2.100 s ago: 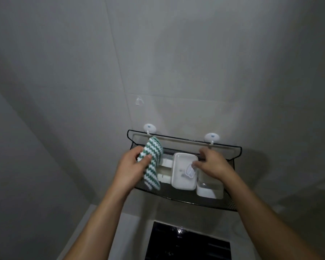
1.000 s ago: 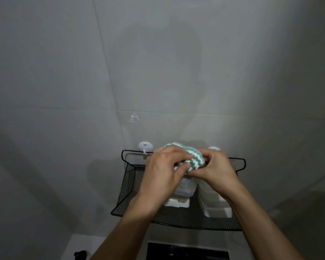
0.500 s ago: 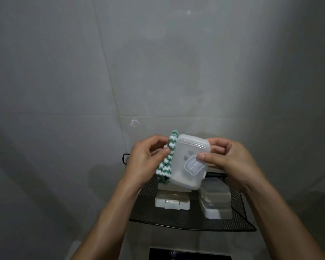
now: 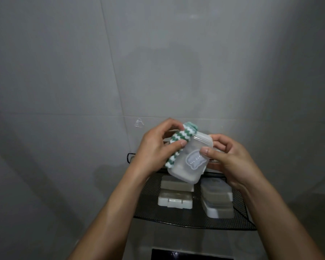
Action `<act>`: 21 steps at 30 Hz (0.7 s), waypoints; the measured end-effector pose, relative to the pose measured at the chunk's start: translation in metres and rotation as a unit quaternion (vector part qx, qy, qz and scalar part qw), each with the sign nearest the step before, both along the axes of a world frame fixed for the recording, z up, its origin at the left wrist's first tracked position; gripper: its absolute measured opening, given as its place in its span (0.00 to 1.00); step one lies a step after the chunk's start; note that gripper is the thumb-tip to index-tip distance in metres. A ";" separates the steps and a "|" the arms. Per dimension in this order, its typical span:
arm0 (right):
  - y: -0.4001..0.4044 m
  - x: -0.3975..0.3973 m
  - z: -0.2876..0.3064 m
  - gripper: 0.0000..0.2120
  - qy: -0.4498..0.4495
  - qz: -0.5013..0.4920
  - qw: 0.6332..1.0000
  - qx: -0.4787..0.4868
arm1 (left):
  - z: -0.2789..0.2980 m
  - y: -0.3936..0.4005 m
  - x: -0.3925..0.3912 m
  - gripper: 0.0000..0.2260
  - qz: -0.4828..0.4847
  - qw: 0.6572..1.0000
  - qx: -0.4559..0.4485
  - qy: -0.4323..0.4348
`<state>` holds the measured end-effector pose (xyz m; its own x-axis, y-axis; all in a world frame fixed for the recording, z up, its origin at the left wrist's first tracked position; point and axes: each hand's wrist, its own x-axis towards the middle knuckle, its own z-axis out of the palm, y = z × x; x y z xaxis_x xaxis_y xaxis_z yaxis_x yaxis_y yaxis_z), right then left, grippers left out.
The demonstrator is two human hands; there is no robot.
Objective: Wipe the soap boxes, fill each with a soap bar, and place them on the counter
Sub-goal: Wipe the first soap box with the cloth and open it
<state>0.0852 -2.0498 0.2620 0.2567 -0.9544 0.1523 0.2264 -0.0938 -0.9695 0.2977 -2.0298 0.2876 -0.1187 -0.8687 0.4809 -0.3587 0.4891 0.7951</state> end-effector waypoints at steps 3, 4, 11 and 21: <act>0.001 -0.003 0.004 0.15 -0.053 -0.008 0.998 0.030 | -0.014 0.004 0.003 0.10 -0.002 0.999 0.029 0.016; 0.001 -0.004 0.005 0.15 -0.062 -0.009 0.997 0.036 | -0.022 0.007 0.004 0.09 -0.001 0.999 0.037 0.028; 0.006 0.007 -0.007 0.12 -0.139 -0.038 0.982 0.119 | -0.053 0.016 -0.006 0.09 0.037 0.974 0.083 0.207; 0.012 0.022 -0.021 0.23 -0.140 -0.063 0.980 0.125 | -0.063 0.014 -0.005 0.11 0.068 0.918 0.152 0.359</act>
<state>0.1074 -2.0380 0.2412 0.1168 -0.9922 -0.0433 0.4884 0.0954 -0.8674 0.2926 -2.0163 0.2250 0.2546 -0.9588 0.1258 0.2694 0.1953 0.9430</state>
